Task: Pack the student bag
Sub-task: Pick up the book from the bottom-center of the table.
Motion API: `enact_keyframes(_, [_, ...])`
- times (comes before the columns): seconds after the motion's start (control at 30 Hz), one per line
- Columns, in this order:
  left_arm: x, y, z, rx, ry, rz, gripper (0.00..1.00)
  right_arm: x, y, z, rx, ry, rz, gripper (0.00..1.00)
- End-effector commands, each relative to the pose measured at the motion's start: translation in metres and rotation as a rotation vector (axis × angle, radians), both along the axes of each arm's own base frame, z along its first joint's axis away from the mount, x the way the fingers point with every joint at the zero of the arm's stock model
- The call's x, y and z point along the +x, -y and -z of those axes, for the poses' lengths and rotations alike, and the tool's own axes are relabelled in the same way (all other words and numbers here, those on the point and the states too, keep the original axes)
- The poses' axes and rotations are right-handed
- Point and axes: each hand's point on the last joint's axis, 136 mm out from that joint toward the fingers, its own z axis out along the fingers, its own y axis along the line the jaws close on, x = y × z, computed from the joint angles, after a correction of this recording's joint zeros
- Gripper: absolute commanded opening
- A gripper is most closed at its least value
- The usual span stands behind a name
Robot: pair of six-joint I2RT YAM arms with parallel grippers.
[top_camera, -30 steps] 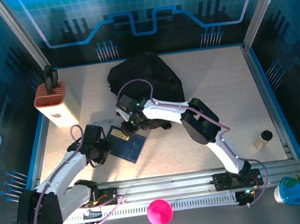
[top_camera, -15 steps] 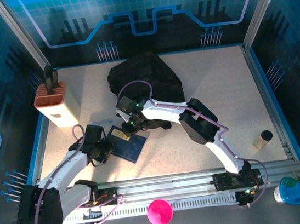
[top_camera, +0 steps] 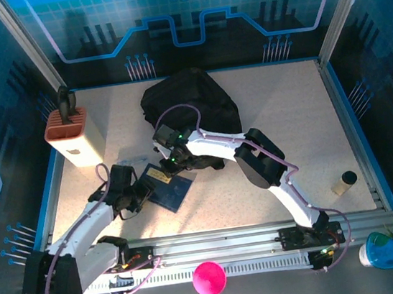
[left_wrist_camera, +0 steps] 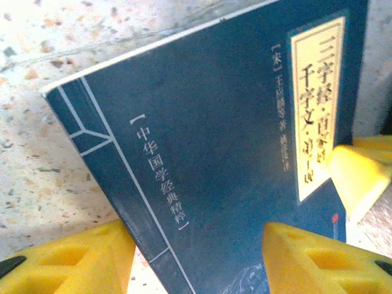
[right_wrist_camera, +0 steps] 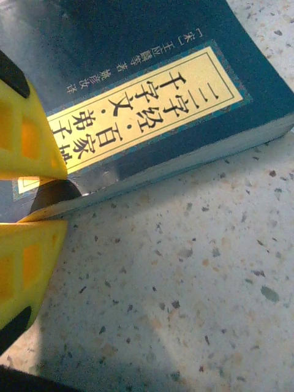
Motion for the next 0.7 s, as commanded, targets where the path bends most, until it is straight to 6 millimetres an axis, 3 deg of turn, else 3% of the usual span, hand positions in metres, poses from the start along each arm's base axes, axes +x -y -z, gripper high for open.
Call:
enact_keyframes(0.0, [0.026,0.026,-0.043,-0.125,0.201,0.089,0.54,-0.021,0.016,0.046,-0.105,-0.11,0.016,0.21])
enact_keyframes(0.27, [0.029,0.029,-0.053,-0.182,0.254,0.047,0.47,-0.018,0.021,0.046,-0.107,-0.112,0.028,0.21])
enact_keyframes(0.5, [0.033,0.032,-0.04,-0.193,0.209,0.043,0.41,-0.019,0.019,0.044,-0.095,-0.11,0.016,0.21])
enact_keyframes(0.67, [0.034,0.024,-0.034,-0.128,0.157,0.025,0.29,-0.007,0.01,0.014,-0.05,-0.058,0.016,0.22])
